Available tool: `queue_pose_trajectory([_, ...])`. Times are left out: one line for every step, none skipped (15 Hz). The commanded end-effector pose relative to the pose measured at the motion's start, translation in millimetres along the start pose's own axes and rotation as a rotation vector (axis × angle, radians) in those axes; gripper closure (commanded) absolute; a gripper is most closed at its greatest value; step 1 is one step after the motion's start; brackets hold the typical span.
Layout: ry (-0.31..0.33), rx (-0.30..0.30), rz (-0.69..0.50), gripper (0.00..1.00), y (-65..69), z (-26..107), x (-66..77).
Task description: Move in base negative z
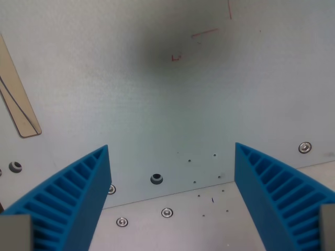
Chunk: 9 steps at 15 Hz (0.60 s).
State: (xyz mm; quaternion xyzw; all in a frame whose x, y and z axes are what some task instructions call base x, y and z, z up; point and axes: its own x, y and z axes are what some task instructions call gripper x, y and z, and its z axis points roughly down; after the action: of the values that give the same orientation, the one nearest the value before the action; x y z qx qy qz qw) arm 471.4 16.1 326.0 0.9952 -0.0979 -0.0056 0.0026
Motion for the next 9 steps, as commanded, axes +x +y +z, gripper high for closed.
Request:
queue_pose_trajectory([0.005,0.001,0.001,0.0,0.1,2.4,0.0])
queue_pose_trajectory([0.005,0.001,0.001,0.0,0.0,7.4,0.1])
queue_pose_trajectory([0.005,0.001,0.001,0.0,-0.1,12.4,0.3])
queue_pose_trajectory([0.005,0.001,0.001,0.0,-0.1,17.4,0.4])
queue_pose_trajectory([0.005,0.001,0.001,0.0,-0.2,22.4,0.7])
queue_pose_trajectory([0.005,0.001,0.001,0.0,-0.3,27.4,0.9])
queue_pose_trajectory([0.005,0.001,0.001,0.0,-0.4,32.3,1.2])
queue_pose_trajectory([0.005,0.001,0.001,0.0,-0.5,37.3,1.6])
queue_pose_trajectory([0.005,0.001,0.001,0.0,-0.6,42.3,2.0])
